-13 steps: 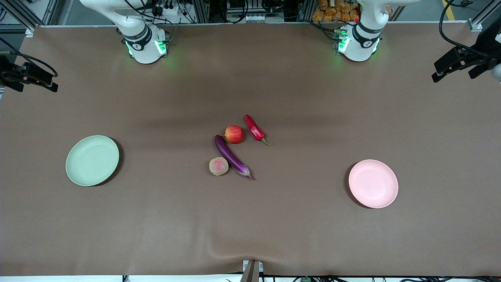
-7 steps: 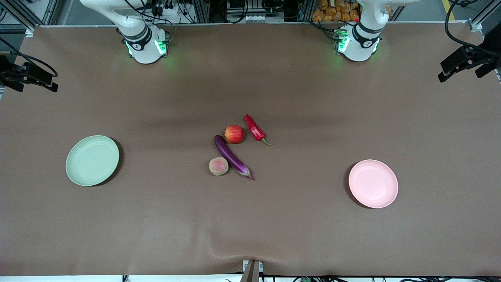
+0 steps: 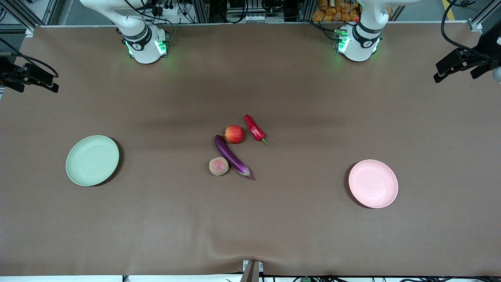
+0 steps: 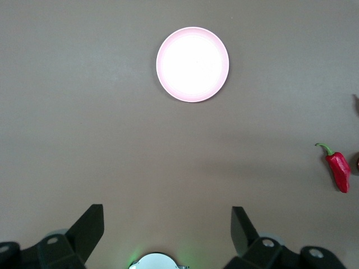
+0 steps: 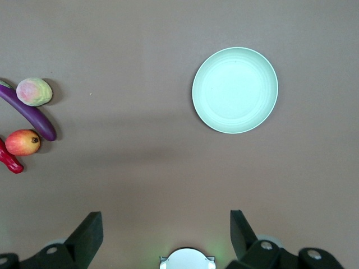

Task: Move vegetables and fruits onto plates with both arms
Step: 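Reach the left gripper to the red pepper while the right gripper reaches the peach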

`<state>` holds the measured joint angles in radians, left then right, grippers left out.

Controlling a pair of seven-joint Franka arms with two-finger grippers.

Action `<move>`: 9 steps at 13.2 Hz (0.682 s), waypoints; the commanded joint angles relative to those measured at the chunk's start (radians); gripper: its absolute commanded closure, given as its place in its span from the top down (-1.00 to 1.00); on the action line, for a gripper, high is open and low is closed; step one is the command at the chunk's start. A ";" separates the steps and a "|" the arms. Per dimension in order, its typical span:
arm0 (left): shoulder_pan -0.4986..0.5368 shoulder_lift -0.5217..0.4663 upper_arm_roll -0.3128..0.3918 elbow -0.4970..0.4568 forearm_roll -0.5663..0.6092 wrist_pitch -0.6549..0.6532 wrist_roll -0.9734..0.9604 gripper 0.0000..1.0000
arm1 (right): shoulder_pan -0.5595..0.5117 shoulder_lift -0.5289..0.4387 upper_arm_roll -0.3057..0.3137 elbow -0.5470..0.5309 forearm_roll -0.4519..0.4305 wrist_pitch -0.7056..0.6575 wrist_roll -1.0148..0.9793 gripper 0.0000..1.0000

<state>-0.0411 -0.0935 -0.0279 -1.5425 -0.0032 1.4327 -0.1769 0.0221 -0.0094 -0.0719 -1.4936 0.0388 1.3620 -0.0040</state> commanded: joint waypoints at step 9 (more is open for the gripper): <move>-0.144 0.300 -0.221 0.018 0.019 0.248 -0.502 1.00 | 0.065 0.045 0.004 -0.043 0.039 0.008 0.079 1.00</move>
<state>-0.1212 0.1326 -0.2284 -1.5444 -0.0034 1.6320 -0.5283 0.0659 0.0141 -0.0651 -1.5305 0.0546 1.3645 0.0482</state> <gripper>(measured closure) 0.000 0.000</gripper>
